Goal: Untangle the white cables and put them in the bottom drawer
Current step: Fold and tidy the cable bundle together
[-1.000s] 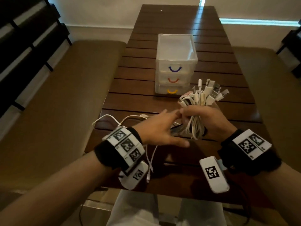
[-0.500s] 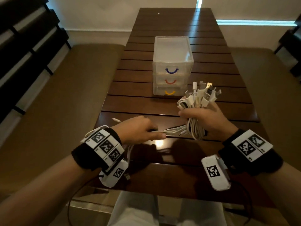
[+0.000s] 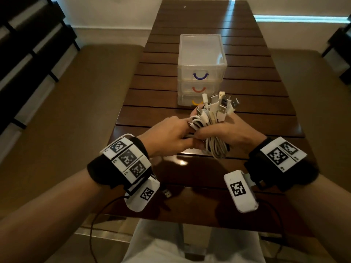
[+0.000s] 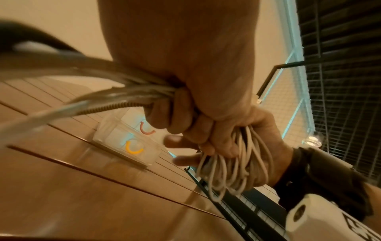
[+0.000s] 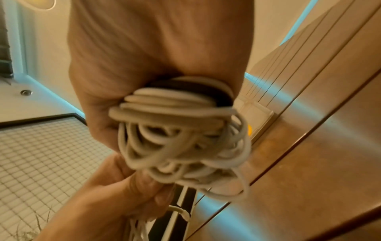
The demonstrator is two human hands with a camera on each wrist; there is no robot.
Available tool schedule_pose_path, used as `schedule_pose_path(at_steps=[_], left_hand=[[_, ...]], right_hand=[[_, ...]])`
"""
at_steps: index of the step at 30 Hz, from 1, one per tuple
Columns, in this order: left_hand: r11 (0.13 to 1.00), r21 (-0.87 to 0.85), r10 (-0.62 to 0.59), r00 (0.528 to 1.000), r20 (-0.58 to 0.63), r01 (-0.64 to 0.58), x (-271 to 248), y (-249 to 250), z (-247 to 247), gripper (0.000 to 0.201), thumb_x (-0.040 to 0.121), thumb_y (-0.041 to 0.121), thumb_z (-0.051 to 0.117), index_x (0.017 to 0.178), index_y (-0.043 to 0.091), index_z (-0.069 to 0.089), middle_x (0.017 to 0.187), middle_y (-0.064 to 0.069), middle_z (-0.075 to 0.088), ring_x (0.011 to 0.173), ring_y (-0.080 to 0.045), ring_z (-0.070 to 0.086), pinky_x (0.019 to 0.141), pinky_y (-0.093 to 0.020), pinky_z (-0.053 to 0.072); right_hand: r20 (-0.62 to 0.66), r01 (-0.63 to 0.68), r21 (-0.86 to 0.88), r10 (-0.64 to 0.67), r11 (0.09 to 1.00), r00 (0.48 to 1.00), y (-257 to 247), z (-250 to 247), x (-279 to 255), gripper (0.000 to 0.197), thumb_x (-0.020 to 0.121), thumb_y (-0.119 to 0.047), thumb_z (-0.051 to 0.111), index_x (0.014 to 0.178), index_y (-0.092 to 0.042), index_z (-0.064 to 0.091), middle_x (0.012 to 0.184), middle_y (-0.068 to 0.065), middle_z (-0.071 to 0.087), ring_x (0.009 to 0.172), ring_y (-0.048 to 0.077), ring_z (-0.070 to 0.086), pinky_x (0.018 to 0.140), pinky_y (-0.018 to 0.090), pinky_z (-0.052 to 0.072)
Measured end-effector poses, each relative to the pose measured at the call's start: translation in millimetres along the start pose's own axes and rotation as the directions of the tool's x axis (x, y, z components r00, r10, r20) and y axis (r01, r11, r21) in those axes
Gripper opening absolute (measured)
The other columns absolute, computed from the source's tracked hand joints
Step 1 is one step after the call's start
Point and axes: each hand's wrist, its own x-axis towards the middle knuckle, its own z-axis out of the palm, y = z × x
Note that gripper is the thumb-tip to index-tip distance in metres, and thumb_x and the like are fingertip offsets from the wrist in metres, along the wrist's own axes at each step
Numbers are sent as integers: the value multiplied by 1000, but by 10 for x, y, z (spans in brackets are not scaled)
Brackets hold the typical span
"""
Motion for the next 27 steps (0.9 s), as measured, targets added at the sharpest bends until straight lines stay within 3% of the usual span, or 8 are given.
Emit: schedule_pose_path(at_steps=[4,8,11,13,17,20,24,27], left_hand=[[987,-23,-160,986,49,161,5,-93,15,32,84,39,70,77,8,70,65,-5,66,54,-17,56,53,-36,45],[973,63,-225,974,33,222,37,-90,-14,45,67,60,76,73,16,73,61,3,66,53,-11,58,49,-26,43],[936,271,-231,973,-8,225,66,-91,-54,54,61,73,71,74,20,73,55,8,60,49,-4,53,46,-18,32],[925,320,-213,977,-7,204,74,-117,-72,61,56,79,68,79,22,74,59,7,63,52,-5,54,49,-19,36],[953,231,-228,967,115,198,68,-130,-194,78,42,87,56,84,24,76,67,6,69,60,-8,61,57,-27,49],[955,212,-254,944,213,209,25,-218,-365,56,55,76,68,76,24,71,67,4,67,62,-13,59,57,-34,45],[943,200,-305,933,189,267,-85,-357,-420,44,73,66,65,70,22,61,62,2,58,59,-14,52,54,-30,36],[951,142,-296,938,182,273,-127,-351,-360,43,75,65,62,72,22,59,61,4,57,58,-11,53,55,-29,39]], right_hand=[[6,-25,-56,26,998,1000,-10,59,-26,20,80,7,68,97,11,57,90,32,60,75,29,60,78,50,52],[39,-80,-46,82,996,996,-9,78,-26,22,81,7,67,99,13,58,86,24,62,75,21,60,72,35,54],[65,-115,-69,119,991,991,-2,92,7,21,78,6,69,95,13,57,83,22,63,73,25,60,76,45,53],[103,-130,-115,142,985,985,2,114,23,21,77,4,70,92,13,59,81,24,65,72,26,61,76,45,54],[122,-133,-151,152,980,981,-16,109,61,20,76,2,73,91,9,61,76,11,65,68,16,62,65,26,52],[81,-137,-162,152,977,985,9,60,90,25,77,6,71,96,14,57,76,14,61,65,19,58,65,31,51],[41,-136,-100,141,986,989,141,20,104,36,77,12,69,109,-2,64,69,-12,65,61,-4,59,61,14,47],[2,-96,-144,97,985,995,197,62,92,27,77,6,72,103,5,64,73,11,63,64,8,58,66,25,47]])
